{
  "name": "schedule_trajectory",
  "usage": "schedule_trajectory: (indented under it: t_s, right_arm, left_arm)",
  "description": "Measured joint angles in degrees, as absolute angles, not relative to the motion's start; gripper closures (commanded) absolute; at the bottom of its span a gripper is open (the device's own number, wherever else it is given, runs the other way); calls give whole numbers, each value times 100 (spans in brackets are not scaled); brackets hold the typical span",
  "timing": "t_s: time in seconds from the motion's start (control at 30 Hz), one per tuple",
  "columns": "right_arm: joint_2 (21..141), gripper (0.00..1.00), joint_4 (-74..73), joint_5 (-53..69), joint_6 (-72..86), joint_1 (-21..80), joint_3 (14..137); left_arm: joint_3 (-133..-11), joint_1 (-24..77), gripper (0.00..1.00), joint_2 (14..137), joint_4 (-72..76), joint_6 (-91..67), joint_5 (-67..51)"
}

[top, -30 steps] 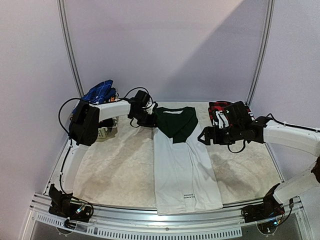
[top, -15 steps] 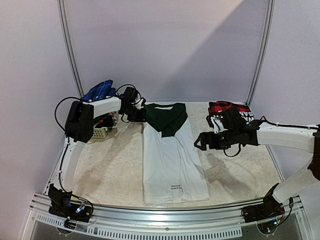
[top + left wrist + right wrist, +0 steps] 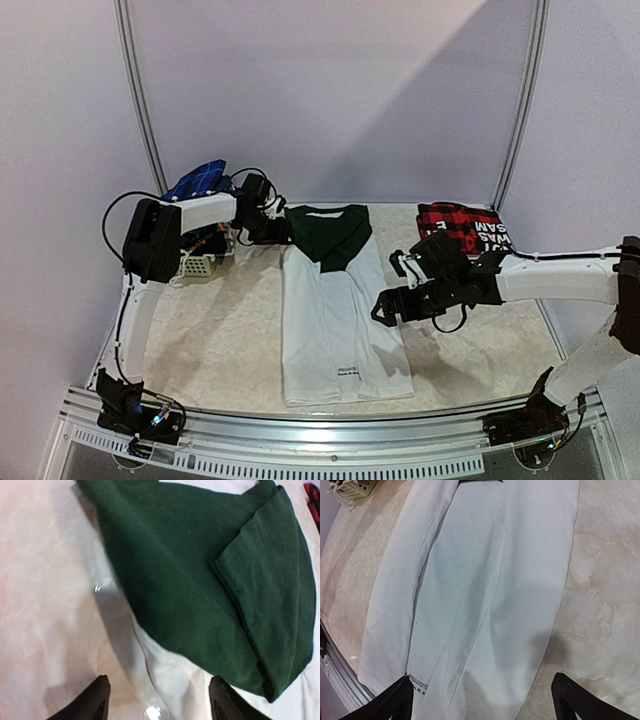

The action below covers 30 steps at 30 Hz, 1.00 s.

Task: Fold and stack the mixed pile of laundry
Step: Pick up the rectangle-folded T-shirt from the center of the board.

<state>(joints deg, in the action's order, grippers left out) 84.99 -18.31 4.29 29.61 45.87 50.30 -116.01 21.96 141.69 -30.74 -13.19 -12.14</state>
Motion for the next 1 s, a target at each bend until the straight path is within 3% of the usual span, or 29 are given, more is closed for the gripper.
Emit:
schedule_trajectory:
  t_s: [0.2,0.63,1.0]
  right_arm:
    - [8473,1,-1933,215,3004,4650,5015]
    - [7706,1,-2012,-325,3131,4650,4595]
    - [7229,1,-1922,-650,3354,4650,4154]
  left_arm:
    - [-10857,2204,1,13375,-3009,-1470,-1105]
    - [-8978,2628,0,11408,-2652,-1756,-607]
    - [-7035,3745,0,9240,-2517,-2025,1098]
